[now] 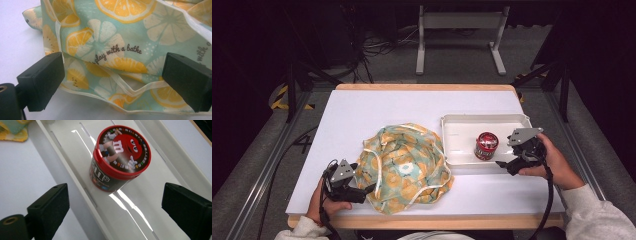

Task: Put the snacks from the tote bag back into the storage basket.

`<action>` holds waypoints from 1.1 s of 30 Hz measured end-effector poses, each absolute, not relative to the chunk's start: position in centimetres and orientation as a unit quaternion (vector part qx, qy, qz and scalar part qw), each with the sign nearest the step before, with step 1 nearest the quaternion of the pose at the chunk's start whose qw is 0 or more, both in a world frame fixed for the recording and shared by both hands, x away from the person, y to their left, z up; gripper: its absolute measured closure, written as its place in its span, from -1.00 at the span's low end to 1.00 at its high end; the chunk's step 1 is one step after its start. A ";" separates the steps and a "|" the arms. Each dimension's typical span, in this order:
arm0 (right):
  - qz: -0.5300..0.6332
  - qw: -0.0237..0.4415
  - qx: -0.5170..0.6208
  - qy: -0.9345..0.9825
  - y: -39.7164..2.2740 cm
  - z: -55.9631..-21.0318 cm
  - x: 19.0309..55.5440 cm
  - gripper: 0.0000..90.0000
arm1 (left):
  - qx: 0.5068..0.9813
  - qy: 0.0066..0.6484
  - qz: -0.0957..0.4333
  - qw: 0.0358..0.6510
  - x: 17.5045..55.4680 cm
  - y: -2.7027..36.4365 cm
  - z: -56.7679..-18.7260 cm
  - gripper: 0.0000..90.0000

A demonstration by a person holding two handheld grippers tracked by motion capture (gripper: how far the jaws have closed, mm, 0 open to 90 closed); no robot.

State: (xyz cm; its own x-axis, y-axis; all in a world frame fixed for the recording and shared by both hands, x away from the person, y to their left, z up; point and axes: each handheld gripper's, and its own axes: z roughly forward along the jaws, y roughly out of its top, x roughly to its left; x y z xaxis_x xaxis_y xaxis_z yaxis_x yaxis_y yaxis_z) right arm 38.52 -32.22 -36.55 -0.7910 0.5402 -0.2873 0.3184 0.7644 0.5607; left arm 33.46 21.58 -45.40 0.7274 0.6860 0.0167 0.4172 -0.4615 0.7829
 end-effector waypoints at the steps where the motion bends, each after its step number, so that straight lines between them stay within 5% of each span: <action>1: 0.253 0.222 0.238 0.911 -32.3 -36.7 38.4 -0.82 | 0.838 0.329 0.167 0.401 33.5 21.6 -45.4 -0.89; 33: 0.309 0.245 0.290 0.872 -36.2 -39.1 36.4 -0.86 | 0.837 0.331 0.167 0.403 33.6 21.5 -45.4 -0.89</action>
State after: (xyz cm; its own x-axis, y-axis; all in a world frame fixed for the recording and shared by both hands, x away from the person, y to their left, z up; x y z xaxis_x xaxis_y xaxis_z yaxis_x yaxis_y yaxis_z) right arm 36.40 -36.18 -39.07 -0.7125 0.6563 -0.2483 0.3537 0.6415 0.6807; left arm 33.58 21.47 -45.39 0.7257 0.6879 0.0131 0.4193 -0.4573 0.7843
